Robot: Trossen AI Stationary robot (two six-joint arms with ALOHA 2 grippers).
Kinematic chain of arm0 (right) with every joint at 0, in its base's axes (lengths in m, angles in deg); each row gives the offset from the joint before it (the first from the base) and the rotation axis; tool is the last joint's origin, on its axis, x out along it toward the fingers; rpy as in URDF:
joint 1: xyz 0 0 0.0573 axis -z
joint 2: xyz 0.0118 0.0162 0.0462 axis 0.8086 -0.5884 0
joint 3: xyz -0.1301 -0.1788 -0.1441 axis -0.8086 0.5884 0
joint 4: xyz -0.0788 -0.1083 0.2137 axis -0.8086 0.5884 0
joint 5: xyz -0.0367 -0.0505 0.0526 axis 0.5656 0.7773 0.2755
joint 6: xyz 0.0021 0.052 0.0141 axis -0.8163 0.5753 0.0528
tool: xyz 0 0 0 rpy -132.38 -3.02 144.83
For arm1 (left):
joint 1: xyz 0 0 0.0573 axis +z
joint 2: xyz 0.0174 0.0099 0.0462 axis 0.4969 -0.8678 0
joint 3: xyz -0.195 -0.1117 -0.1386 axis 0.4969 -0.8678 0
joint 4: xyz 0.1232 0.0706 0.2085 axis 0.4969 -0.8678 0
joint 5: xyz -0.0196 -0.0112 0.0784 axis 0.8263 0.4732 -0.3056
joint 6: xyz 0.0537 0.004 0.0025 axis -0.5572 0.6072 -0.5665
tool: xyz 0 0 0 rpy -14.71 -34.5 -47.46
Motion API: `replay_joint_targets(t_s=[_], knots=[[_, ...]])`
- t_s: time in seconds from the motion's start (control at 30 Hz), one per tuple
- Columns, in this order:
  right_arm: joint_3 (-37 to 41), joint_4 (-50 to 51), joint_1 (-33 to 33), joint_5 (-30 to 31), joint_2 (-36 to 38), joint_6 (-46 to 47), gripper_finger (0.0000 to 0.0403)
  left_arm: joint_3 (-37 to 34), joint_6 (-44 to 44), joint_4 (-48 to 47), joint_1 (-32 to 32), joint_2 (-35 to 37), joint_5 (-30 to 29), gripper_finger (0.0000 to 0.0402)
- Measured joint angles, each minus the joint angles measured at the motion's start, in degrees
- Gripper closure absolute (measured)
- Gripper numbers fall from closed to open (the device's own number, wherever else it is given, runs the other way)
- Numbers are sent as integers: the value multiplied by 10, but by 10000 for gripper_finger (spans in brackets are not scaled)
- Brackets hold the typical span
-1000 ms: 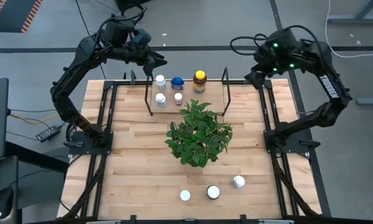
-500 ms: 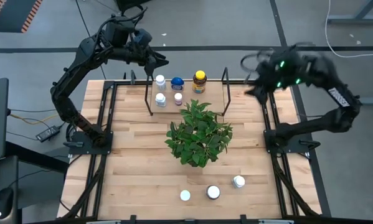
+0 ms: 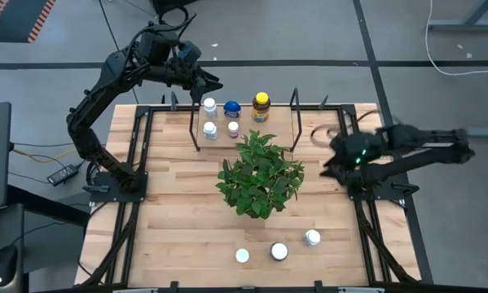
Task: Pick and place medicine bottles onto shelf by color
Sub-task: Put the white blue pill bottle on the shelf
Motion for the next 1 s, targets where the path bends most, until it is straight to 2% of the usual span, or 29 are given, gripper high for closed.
replay_joint_targets(t_s=[0.13, 0.27, 0.4, 0.6, 0.77, 1.0], knots=[[37, -39, -106, 36, -21, 34, 158, 0, 1, 0, -4, 0, 0, 230], [37, -62, -193, 100, -49, 42, 158, 0, 1, 0, -11, 0, 0, 230], [36, -91, -277, 130, -85, 39, 158, 0, 0, 0, -22, 0, -5, 230], [36, -91, -391, 198, -162, 123, 158, 0, 18, 0, -39, 0, -32, 230], [36, -124, -462, 245, -221, 205, 157, 0, 35, -1, -53, 0, -48, 230], [35, -187, -504, 249, -323, 243, 157, 0, 47, -1, -86, 0, -94, 230]])
